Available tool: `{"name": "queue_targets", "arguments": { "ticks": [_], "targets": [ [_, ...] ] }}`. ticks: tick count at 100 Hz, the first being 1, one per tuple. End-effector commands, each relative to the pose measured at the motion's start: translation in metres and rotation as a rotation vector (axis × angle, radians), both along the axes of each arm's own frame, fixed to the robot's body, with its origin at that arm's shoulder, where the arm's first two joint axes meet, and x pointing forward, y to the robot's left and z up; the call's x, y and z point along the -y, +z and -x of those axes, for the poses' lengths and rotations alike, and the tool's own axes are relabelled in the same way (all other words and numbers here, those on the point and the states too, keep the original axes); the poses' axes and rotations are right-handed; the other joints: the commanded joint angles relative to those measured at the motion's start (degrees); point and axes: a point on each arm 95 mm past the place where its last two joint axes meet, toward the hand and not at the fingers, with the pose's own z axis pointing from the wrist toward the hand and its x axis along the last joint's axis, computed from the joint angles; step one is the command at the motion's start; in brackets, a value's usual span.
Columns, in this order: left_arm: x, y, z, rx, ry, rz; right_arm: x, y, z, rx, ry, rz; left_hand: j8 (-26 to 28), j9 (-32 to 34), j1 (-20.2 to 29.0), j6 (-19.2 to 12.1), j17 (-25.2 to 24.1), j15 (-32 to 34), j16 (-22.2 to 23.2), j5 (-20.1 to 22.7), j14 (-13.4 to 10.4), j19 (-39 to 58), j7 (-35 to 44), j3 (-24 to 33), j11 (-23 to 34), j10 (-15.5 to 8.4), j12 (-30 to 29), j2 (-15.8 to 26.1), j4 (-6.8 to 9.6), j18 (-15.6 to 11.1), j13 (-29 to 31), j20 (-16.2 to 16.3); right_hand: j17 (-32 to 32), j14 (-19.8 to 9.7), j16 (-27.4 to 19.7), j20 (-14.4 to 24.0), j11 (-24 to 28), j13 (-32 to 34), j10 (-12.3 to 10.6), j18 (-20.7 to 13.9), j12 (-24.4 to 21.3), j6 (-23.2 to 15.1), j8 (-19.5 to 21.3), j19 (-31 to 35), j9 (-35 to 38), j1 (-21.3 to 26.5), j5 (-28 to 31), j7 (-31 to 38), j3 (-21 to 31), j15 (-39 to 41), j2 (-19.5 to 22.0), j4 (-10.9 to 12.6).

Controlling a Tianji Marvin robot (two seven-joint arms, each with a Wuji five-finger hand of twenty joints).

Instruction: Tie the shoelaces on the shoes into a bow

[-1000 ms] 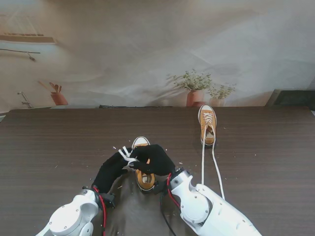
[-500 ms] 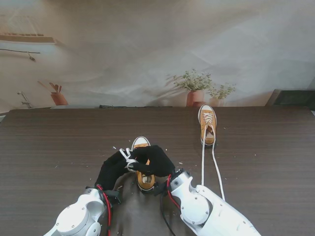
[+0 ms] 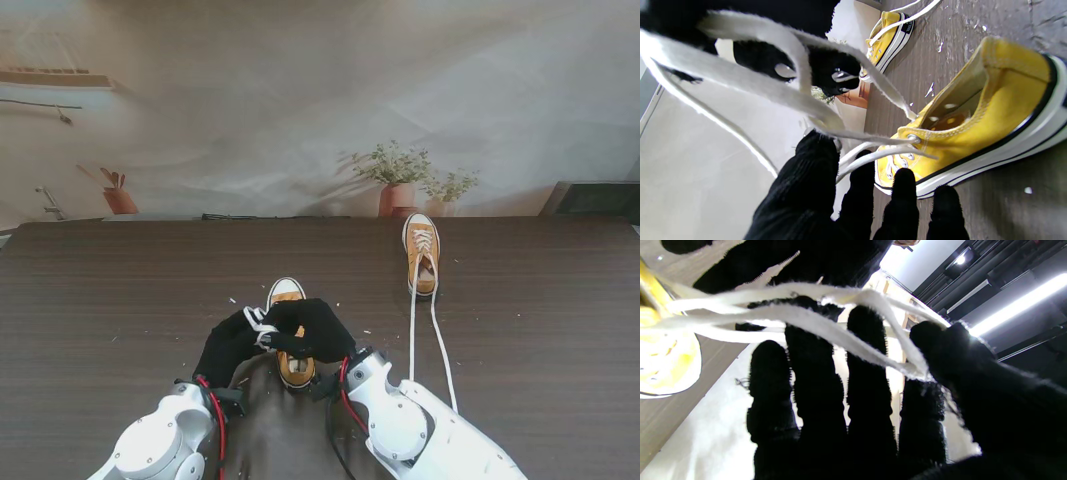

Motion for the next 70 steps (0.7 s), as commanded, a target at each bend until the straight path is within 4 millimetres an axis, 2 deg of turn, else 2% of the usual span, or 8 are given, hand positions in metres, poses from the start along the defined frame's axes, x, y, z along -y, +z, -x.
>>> {"name": "queue_targets", "arguments": {
  "ticks": [1,5,8,17,36,44,56,70],
  "targets": [
    [0.002,0.003,0.001,0.004,0.007,-0.004,0.001,0.000,0.003,-0.005,0.009,0.014,-2.15,3.68,0.49,0.10,2.00,4.77,-2.53,3.50,0.29,1.17,2.90,2.46,1.52,-0.06,1.14,-3.15,-1.16,1.92,-0.40,0.93,-1.51,0.14,-1.17,1.21,0.18,0.64,0.76,0.00,0.33,-4.84,-1.79,-0.58,-1.40,-0.20,-1.60,-0.91,-0.40,-1.67,1.80,0.10],
    [0.001,0.004,0.001,0.007,0.025,-0.013,0.002,0.001,0.004,-0.017,0.006,0.010,-4.54,6.19,-2.02,0.15,3.39,6.98,-3.74,6.57,0.36,1.58,2.33,7.16,1.66,-0.53,1.55,-6.18,-2.00,2.50,0.56,0.80,-2.05,0.42,-1.37,1.28,0.04,0.50,1.15,0.03,0.30,-4.79,-2.12,-0.76,-2.21,-0.51,-1.83,-1.19,-0.65,-2.53,1.53,0.12],
    [0.001,0.004,0.000,0.008,0.039,-0.019,0.003,0.001,0.004,-0.027,0.005,0.006,-6.11,8.03,-4.85,0.41,4.31,8.30,-4.48,8.71,0.65,1.84,1.79,12.83,1.26,-0.71,1.92,-8.89,-3.22,2.91,1.30,0.64,-2.72,0.81,-1.50,1.37,0.06,0.47,1.54,0.21,0.31,-4.56,-2.49,-0.98,-2.74,-1.17,-1.85,-1.34,-0.59,-3.34,1.29,0.16],
    [-0.003,0.004,0.000,0.016,0.056,-0.033,0.005,0.002,0.005,-0.057,0.005,0.003,-10.06,11.36,-9.56,0.16,5.52,10.06,-5.68,13.72,0.39,2.19,-0.47,21.58,0.88,-1.69,0.61,-13.78,-5.11,3.09,2.52,0.26,-3.84,1.15,-1.69,1.71,-0.02,0.40,1.78,0.37,0.25,-4.23,-3.30,-1.29,-4.27,-4.35,-1.96,-1.66,-0.67,-5.53,1.40,-0.09],
    [-0.008,0.004,0.001,0.045,0.058,-0.054,0.007,0.002,0.006,-0.125,-0.006,-0.023,-12.89,19.92,-16.09,-1.72,7.57,12.69,-6.28,20.14,-0.73,2.80,-3.10,31.12,-0.93,-5.03,2.91,-19.32,-7.26,3.54,7.38,-0.26,-5.74,2.39,-1.37,2.24,-0.28,0.11,2.72,1.24,0.06,-3.73,-4.17,-1.93,-5.53,-6.92,-0.08,-1.82,-4.70,-8.23,5.04,-0.06],
    [-0.009,0.003,0.001,0.057,0.056,-0.063,0.006,0.002,0.007,-0.149,-0.020,-0.036,-11.29,25.86,-20.95,-4.82,10.09,15.34,-6.40,22.33,-2.09,3.73,-3.18,36.01,0.11,-4.25,0.64,-21.94,-8.63,4.19,12.04,-0.58,-5.84,2.31,-1.15,2.39,-0.23,0.16,2.79,1.31,0.09,-3.79,-4.58,-1.92,-5.47,-6.43,1.71,-1.51,-5.23,-8.60,4.93,0.19],
    [-0.011,0.002,0.002,0.068,0.059,-0.071,0.006,0.000,0.008,-0.188,-0.034,-0.051,-10.90,27.87,-22.48,-5.31,11.41,16.37,-6.67,23.31,-2.28,4.05,-3.82,38.09,0.37,-3.70,-0.64,-22.94,-9.14,4.73,13.61,-0.95,-5.96,2.24,-0.96,2.48,-0.32,-0.03,2.40,1.32,0.09,-3.62,-4.66,-1.97,-5.68,-5.45,3.40,-0.80,-5.77,-8.96,3.88,0.30],
    [-0.011,0.002,0.003,0.068,0.073,-0.069,0.007,-0.002,0.009,-0.221,-0.044,-0.061,-10.02,26.97,-21.20,-4.68,11.04,16.60,-6.93,23.03,-1.73,4.02,-4.77,36.68,0.25,-3.60,-0.42,-22.27,-9.12,4.78,12.85,-1.12,-6.41,2.48,-0.84,2.57,-0.19,-0.29,2.40,1.60,0.23,-3.46,-4.10,-2.12,-5.88,-4.47,5.83,0.80,-5.97,-9.34,2.69,0.32]
  ]
}}
